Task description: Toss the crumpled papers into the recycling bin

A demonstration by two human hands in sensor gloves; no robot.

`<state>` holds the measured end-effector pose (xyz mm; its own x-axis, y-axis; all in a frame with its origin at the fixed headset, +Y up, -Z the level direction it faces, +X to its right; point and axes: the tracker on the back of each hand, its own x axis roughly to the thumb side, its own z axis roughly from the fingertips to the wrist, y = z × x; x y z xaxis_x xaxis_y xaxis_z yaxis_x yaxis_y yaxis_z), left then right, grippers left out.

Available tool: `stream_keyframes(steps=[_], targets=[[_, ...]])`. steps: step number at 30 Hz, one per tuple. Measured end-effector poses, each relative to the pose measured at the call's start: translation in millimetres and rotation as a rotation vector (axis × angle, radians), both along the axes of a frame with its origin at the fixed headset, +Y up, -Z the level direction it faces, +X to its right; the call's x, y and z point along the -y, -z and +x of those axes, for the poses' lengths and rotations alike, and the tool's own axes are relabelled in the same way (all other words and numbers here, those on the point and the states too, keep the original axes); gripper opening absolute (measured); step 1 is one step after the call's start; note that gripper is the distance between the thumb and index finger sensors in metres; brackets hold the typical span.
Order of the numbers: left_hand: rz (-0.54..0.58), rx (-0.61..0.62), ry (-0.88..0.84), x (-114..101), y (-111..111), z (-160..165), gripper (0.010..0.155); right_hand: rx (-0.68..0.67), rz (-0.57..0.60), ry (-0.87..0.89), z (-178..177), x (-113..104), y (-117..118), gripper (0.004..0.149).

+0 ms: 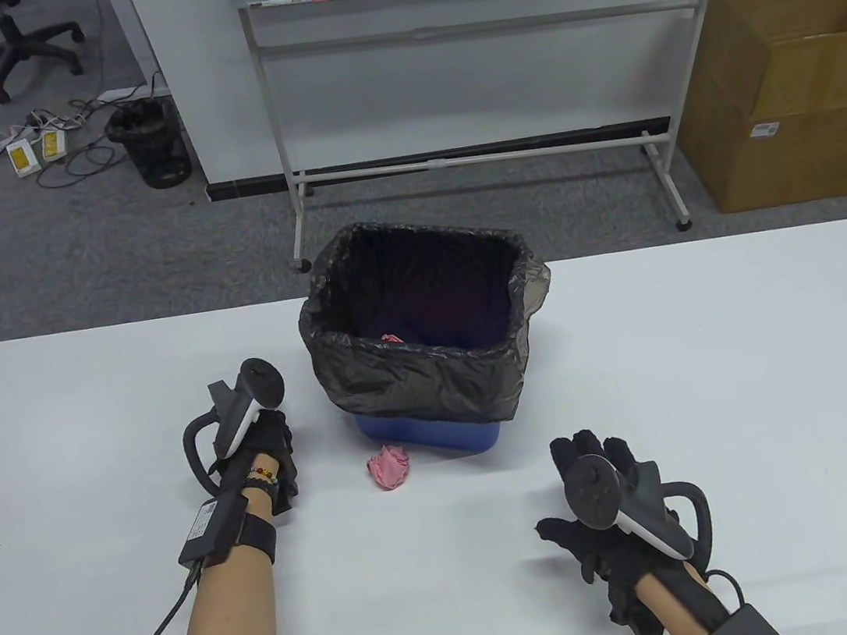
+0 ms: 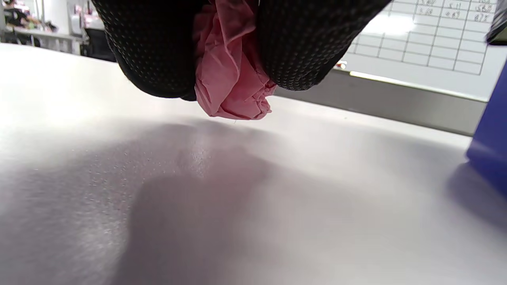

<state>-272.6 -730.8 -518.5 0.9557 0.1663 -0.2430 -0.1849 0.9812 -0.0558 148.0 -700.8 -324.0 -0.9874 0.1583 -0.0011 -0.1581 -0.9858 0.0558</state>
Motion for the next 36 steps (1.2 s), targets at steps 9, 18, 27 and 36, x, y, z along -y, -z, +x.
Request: stream_keyframes(steps=[9,18,27,36], targets=[[-0.058,0.096,-0.124,-22,-35,12,0.056,0.007,0.006,0.009,2,0,0,0.096],[-0.212,0.256,-0.261,-45,-65,36,0.056,0.022,0.012,0.019,5,-1,-1,0.096],[-0.321,0.477,-0.391,-77,-86,65,0.055,0.03,0.007,0.021,7,-1,-1,0.096],[-0.338,0.761,-0.651,-117,-86,97,0.054,0.03,0.005,0.022,7,-2,-1,0.096]])
